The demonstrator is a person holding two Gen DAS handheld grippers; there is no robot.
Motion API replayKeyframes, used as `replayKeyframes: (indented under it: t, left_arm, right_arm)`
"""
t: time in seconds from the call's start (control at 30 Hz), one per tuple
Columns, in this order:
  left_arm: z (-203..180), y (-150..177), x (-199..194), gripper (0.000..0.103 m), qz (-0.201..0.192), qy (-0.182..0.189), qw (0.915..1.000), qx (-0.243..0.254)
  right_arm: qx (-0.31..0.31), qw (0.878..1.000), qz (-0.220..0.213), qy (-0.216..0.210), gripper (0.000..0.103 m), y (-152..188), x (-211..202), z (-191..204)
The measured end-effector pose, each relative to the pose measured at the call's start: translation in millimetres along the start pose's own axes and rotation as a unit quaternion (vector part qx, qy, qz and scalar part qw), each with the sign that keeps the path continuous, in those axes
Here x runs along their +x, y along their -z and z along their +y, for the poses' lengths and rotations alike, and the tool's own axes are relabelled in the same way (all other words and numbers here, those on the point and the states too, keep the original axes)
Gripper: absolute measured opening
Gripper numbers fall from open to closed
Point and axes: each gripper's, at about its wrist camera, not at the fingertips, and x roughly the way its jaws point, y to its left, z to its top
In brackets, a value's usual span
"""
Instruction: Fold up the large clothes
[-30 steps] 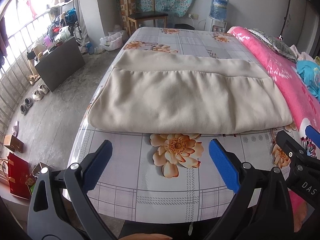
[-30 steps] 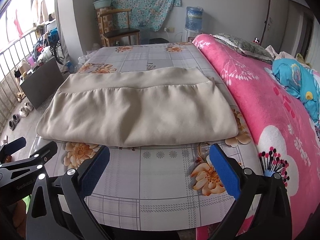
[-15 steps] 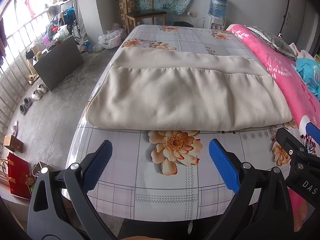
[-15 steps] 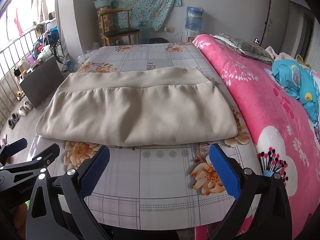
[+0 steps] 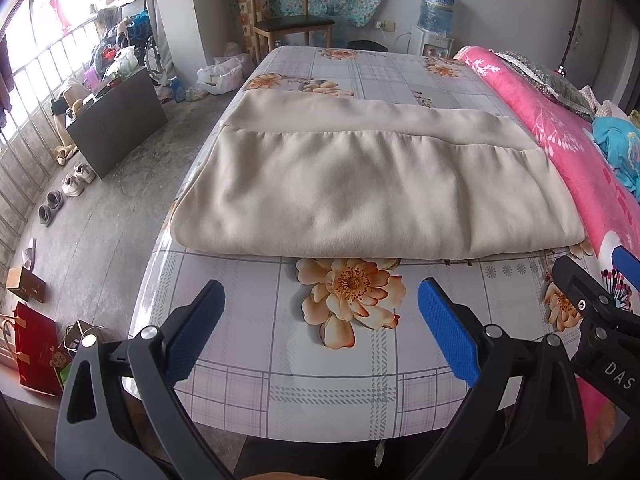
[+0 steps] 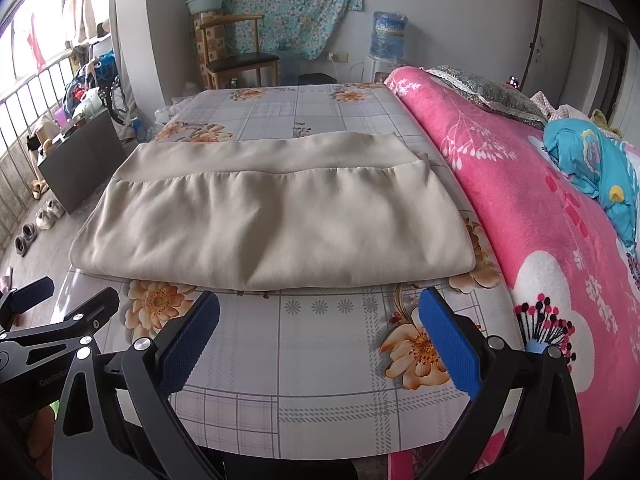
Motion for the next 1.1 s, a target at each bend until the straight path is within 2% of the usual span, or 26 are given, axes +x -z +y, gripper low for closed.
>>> replayKeyframes:
  t: [1.1]
  left_arm:
    - [3.0,-0.5,4.2,0.094,0.002,-0.004,1.0000,-0.006]
  right_arm:
    - [-0.003,1.000,0.007,0.000,0.097,1.6,5.8,1.9]
